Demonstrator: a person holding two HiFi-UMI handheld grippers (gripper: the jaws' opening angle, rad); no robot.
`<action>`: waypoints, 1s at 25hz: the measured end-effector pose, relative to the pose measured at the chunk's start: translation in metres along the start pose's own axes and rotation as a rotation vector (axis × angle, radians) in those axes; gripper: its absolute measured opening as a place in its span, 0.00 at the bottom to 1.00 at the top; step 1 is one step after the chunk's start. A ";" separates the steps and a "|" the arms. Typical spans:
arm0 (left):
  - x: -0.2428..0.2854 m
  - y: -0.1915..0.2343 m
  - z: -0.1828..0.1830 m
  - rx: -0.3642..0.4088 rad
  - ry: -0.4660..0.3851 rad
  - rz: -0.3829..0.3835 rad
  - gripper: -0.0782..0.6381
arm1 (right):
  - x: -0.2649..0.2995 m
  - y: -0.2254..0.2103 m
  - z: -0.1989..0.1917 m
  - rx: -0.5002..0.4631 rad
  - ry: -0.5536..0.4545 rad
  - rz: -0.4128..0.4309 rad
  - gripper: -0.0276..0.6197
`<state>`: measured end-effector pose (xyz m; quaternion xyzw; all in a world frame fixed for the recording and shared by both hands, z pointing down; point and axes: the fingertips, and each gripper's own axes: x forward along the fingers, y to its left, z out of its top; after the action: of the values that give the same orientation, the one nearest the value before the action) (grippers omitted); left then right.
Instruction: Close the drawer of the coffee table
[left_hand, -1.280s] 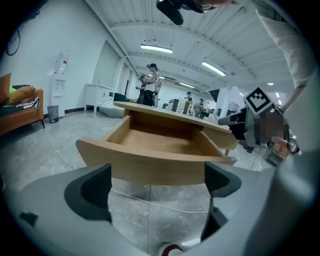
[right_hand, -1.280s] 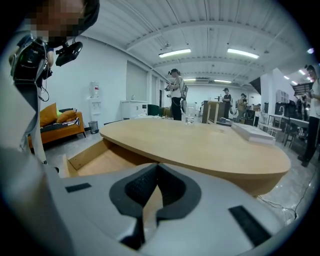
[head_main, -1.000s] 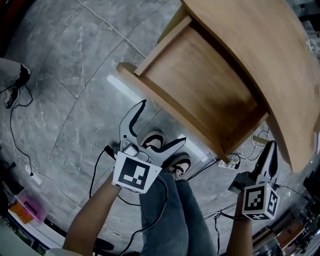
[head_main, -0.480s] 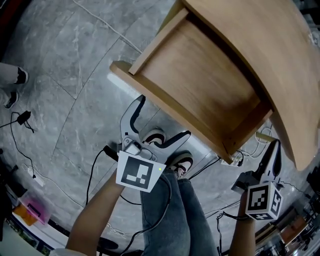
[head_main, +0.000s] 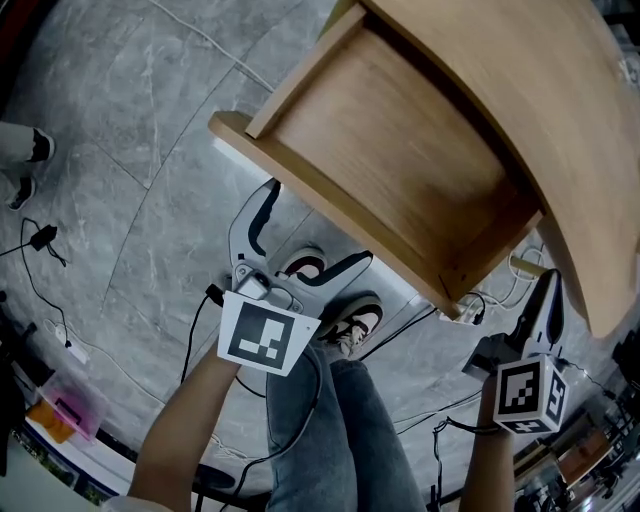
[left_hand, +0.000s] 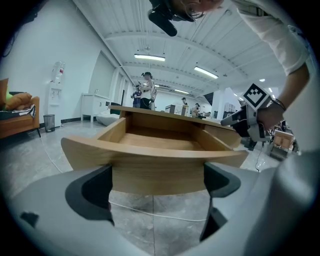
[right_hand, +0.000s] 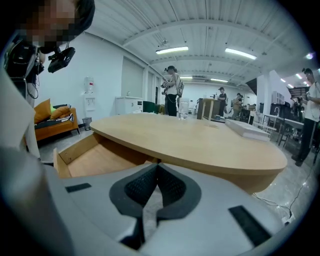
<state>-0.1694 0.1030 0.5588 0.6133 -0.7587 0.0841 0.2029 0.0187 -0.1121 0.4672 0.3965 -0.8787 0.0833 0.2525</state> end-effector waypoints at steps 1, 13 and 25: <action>0.000 0.000 0.000 -0.001 0.003 -0.002 0.91 | 0.000 0.001 0.000 0.004 0.003 0.004 0.04; -0.002 -0.001 0.003 -0.013 0.070 -0.007 0.91 | 0.007 -0.007 0.006 0.075 0.034 -0.002 0.04; -0.007 -0.005 0.020 -0.001 0.085 -0.010 0.91 | 0.004 -0.018 0.010 0.080 0.041 -0.036 0.04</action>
<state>-0.1674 0.1004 0.5377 0.6128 -0.7464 0.1088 0.2358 0.0258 -0.1301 0.4597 0.4204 -0.8619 0.1219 0.2559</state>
